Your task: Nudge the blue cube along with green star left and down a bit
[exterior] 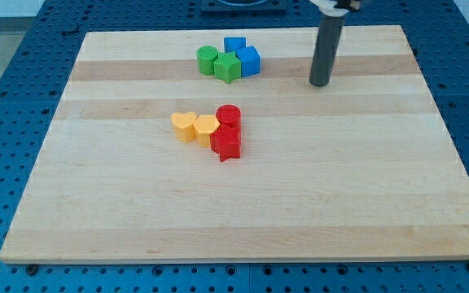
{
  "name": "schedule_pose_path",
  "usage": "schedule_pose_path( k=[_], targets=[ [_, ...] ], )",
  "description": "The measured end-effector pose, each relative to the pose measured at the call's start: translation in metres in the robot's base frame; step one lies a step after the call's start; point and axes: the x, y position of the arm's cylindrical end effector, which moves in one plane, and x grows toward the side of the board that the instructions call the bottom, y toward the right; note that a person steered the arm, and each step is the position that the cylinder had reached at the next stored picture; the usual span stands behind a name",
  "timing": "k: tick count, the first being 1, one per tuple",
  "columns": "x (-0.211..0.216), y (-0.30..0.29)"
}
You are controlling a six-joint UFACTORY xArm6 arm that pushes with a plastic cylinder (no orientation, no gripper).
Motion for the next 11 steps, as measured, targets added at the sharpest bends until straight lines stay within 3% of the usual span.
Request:
schedule_pose_path(
  k=[2,5,9,11],
  targets=[
    [-0.022,-0.042],
    [-0.062,-0.050],
    [-0.050,-0.112],
    [-0.034,-0.112]
  ],
)
